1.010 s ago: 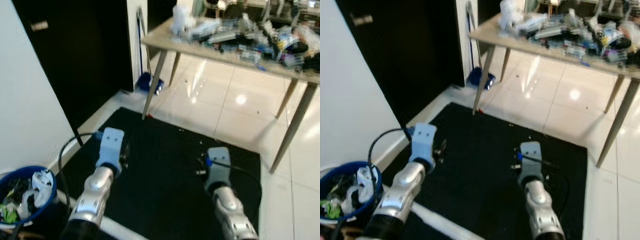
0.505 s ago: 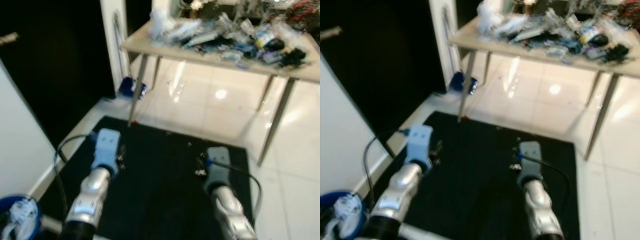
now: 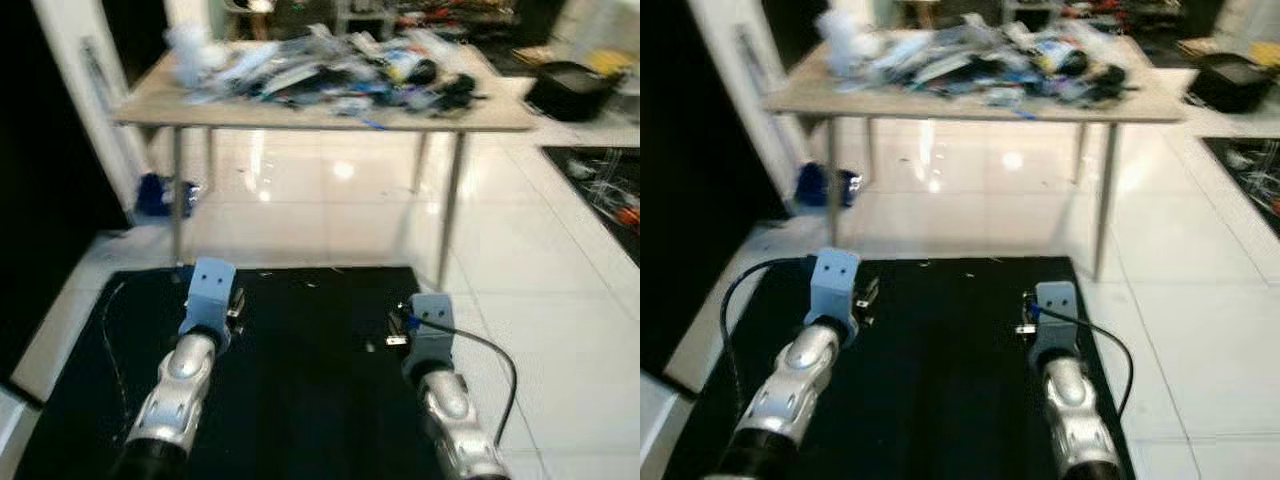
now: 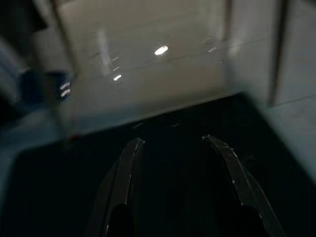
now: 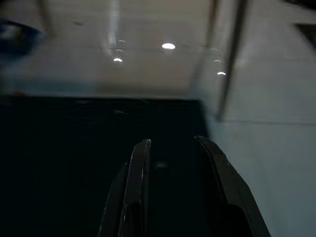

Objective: Picking trash to rubbish bin

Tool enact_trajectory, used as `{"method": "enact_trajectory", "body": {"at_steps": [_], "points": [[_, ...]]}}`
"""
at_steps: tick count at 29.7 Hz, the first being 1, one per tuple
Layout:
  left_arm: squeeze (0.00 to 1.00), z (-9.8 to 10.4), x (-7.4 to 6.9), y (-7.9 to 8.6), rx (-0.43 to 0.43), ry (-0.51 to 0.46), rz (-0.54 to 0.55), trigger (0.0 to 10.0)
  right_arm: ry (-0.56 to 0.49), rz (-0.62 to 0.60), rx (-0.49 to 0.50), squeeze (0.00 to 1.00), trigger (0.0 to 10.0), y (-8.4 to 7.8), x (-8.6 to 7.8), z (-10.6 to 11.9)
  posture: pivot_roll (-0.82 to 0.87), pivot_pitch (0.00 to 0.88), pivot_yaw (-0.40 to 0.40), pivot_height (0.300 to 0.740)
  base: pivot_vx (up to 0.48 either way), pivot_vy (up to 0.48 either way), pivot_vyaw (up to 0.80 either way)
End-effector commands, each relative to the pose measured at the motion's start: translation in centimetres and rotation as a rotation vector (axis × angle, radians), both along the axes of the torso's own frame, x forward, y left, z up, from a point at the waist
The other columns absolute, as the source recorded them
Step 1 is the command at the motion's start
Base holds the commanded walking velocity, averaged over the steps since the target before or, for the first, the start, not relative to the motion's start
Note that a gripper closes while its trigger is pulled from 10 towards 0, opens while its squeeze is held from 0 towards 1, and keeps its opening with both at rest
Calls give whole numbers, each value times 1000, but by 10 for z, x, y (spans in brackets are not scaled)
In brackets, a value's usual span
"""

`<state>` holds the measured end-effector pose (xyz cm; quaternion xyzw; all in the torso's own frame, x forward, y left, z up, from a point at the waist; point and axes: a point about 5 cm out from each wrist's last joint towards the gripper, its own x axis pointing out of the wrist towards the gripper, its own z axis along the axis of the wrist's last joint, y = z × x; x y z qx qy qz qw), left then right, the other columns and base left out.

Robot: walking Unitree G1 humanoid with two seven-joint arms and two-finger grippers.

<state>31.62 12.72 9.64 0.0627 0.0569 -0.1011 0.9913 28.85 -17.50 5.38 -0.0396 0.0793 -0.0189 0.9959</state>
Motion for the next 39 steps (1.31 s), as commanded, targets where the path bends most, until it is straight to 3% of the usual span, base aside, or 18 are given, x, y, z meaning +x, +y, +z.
{"method": "enact_trajectory", "body": {"at_steps": [1, 23, 39], "points": [[0, -6, -2, 13, 15, 24, 39, 10000, -10, 25, 24, 0, 10000, 12, 2, 2, -29, 94, 25, 740, 420, 0, 0], [0, -7, -2, 14, 7, 27, 50, 10000, -20, 23, 22, 0, 10000, 12, 4, 6, -35, 120, 27, 740, 428, 0, 0], [0, 1, 3, 14, 6, 5, 50, 10000, -109, 26, 22, 0, 10000, 13, 11, 23, -39, 126, 22, 740, 435, 0, 0]]}}
